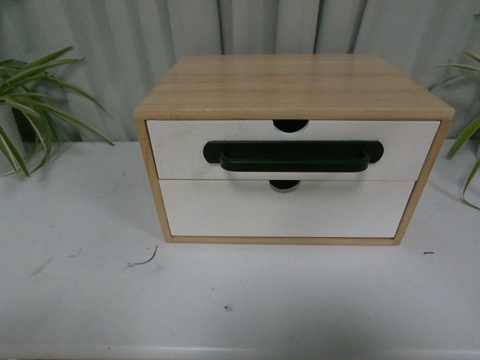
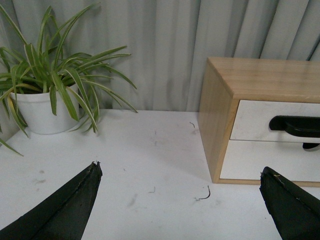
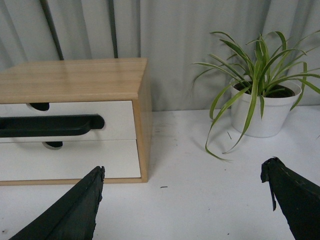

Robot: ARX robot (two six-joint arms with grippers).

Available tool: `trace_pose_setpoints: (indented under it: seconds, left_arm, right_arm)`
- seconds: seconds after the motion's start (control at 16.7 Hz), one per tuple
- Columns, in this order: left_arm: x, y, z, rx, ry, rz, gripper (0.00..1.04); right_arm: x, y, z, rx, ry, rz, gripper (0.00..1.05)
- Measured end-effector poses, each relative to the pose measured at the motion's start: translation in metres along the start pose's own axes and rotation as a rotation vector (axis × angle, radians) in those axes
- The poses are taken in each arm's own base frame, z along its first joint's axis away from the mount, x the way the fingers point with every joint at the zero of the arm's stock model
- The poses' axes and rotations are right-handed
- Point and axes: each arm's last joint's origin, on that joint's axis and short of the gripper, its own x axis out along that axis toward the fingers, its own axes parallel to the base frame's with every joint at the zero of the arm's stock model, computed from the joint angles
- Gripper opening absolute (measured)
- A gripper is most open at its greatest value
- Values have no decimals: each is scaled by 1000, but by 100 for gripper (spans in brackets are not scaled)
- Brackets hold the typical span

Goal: Pull drawer

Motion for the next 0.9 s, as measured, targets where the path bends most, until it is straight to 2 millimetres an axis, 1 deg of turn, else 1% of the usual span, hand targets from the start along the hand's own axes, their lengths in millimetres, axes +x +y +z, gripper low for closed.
trace_pose_setpoints:
  seconds: [0.48,0.54,0.6,0.66,0.72,0.78,0.84,0.9]
  left_arm:
    - [0,0,0,0,0,0,98]
    - [0,0,0,0,0,0,98]
    - [-1,0,-2,-34,95,57,98]
    - [1,-5,1,-88,293,173,98]
    - [9,-4,4,-151,351,325,98]
    - [17,2,5,-225,324,431,98]
    - [29,7,11,-264,302,442,98]
    - [49,9,28,-289,256,412,98]
  right_arm:
    - [0,0,0,0,0,0,98]
    - [0,0,-3,26,80,-25,98]
    - [6,2,-4,54,146,-51,98]
    - [11,2,0,62,142,-53,98]
    - [18,3,11,63,100,-42,98]
    - [28,4,25,52,49,-30,98]
    - [43,7,35,27,26,2,98]
    - [59,9,43,6,8,24,98]
